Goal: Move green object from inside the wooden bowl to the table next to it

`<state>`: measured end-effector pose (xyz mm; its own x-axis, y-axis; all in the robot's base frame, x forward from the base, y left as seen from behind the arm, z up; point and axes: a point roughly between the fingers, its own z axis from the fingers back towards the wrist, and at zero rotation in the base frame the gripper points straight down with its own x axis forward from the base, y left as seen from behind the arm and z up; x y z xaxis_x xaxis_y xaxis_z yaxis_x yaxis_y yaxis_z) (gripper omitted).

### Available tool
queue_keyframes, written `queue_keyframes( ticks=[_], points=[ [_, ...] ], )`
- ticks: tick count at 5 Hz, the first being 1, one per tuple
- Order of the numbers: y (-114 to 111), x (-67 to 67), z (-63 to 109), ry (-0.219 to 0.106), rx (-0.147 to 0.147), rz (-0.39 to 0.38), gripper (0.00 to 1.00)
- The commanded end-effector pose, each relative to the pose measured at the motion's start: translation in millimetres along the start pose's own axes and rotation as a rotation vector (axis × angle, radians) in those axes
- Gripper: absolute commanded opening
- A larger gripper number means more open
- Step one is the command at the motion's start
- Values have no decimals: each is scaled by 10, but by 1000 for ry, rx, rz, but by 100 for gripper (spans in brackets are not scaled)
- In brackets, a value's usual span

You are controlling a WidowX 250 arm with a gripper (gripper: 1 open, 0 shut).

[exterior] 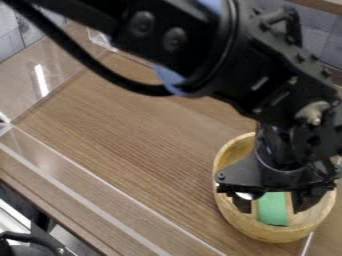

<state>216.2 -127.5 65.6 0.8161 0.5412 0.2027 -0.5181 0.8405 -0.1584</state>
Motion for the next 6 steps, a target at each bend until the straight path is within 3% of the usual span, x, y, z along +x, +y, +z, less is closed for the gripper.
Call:
queue_keyframes(
  ticks=[1, 3, 4, 6],
  points=[
    [-113, 44, 36, 5, -11, 37, 100],
    [89, 47, -229, 25, 37, 153, 100],
    [36, 42, -266, 30, 53, 164, 0],
    [-87, 47, -263, 34, 61, 189, 0]
  ],
)
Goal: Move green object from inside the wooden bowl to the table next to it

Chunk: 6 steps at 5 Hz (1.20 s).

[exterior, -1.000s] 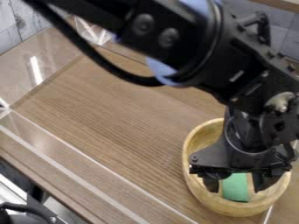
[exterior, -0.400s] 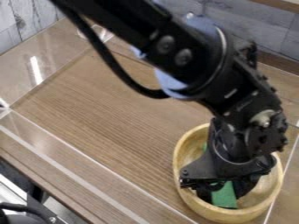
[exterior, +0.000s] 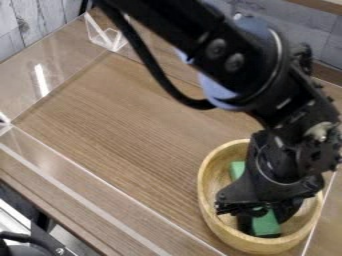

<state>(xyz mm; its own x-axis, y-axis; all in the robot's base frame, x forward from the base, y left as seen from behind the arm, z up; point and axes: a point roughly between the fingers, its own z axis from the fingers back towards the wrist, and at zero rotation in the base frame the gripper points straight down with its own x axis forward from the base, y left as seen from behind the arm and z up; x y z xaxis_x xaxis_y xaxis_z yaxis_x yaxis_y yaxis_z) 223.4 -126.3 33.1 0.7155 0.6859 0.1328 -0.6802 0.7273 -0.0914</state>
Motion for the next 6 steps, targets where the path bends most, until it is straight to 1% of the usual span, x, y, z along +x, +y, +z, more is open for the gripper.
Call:
queue_keyframes(
  ticks=[1, 2, 4, 6],
  points=[
    [-118, 26, 148, -6, -40, 21, 0],
    [-112, 35, 211, 0, -42, 42, 0],
    [-230, 23, 163, 29, -63, -34, 0],
    [-339, 168, -11, 56, -85, -104, 0]
  ],
)
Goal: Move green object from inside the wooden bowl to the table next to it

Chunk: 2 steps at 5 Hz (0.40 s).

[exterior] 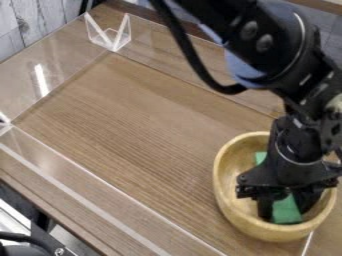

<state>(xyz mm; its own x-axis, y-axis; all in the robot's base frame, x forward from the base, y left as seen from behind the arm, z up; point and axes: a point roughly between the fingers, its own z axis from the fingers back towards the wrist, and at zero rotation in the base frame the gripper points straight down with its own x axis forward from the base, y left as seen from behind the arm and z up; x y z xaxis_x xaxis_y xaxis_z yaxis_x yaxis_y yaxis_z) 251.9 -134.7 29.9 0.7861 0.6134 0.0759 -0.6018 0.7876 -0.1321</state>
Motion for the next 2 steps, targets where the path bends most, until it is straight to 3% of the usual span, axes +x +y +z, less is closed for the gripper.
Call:
queue_keyframes(
  ticks=[1, 2],
  points=[
    [-109, 34, 203, -19, -34, 55, 0],
    [-153, 3, 480, -19, -66, 104, 0]
  ],
)
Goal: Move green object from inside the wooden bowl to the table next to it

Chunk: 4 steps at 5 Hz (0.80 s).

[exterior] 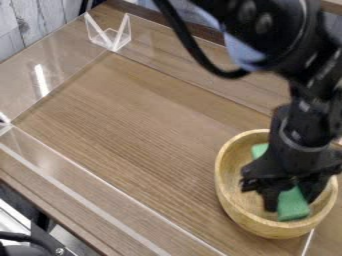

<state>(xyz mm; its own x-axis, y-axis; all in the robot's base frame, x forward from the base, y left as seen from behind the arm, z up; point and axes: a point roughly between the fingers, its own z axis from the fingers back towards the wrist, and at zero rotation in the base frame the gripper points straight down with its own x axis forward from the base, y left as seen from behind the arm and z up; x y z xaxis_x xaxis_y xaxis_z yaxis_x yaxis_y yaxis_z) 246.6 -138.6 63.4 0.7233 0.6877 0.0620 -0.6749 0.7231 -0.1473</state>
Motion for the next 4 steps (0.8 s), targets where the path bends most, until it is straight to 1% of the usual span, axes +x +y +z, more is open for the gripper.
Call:
queue_keyframes(
  ticks=[1, 2, 3, 4],
  points=[
    [-180, 41, 543, -13, -118, 4, 0],
    [-210, 138, 808, 25, -174, -109, 0],
    [-162, 288, 1019, 37, -221, -202, 0],
    [29, 579, 1191, 27, -251, -276, 0]
  ],
)
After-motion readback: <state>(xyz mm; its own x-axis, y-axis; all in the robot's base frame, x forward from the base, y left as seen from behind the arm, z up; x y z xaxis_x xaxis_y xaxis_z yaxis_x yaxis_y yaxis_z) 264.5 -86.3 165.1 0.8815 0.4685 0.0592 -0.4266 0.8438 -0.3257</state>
